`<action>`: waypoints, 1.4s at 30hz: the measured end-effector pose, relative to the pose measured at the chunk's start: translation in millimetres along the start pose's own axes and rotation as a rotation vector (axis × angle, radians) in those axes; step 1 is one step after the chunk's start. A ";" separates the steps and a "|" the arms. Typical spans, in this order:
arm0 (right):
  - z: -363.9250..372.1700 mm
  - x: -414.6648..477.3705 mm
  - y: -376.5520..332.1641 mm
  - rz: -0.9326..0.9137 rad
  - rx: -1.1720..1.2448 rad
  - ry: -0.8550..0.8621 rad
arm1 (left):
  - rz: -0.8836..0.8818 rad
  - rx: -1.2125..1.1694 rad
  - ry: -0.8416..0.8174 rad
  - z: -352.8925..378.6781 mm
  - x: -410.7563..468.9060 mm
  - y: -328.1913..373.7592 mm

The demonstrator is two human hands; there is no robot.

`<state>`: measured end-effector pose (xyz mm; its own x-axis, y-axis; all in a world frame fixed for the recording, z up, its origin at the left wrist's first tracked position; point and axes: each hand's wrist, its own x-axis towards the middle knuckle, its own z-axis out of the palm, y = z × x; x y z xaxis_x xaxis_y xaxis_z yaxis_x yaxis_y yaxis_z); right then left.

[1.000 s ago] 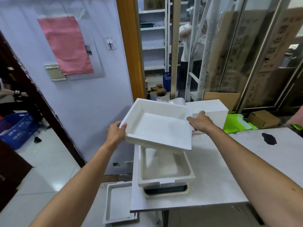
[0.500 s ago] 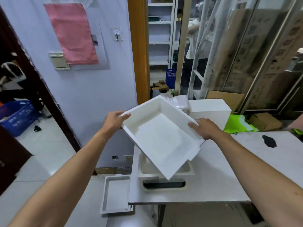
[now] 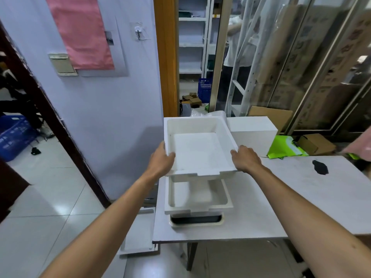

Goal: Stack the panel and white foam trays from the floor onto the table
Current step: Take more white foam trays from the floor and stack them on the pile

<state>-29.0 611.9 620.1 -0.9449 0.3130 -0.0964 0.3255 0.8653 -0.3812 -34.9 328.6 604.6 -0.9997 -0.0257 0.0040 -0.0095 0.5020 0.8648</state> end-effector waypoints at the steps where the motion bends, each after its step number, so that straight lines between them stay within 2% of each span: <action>1: 0.9 -1.0 1.2 0.003 -0.008 -0.029 | -0.013 0.036 -0.017 3.3 -2.7 -4.1; 8: 33.4 -13.2 11.5 0.015 -0.016 -0.171 | -0.085 0.255 -0.192 15.7 -6.4 -47.7; 13: 59.4 -14.3 15.8 0.002 0.009 -0.209 | -0.143 0.356 -0.191 20.6 -1.9 -59.2; 26: 95.1 2.3 22.0 0.006 -0.062 -0.270 | -0.149 0.661 -0.221 36.9 1.9 -89.0; 34: 109.3 6.8 26.9 0.014 -0.092 -0.273 | -0.163 0.702 -0.304 43.7 6.4 -96.2; 42: 118.1 8.0 32.0 -0.007 -0.127 -0.295 | -0.155 0.740 -0.296 54.4 7.6 -106.8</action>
<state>-30.4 595.9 498.6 -0.9107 0.1963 -0.3634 0.3036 0.9147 -0.2666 -42.7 321.8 485.1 -0.9496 0.0362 -0.3112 -0.0579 0.9559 0.2879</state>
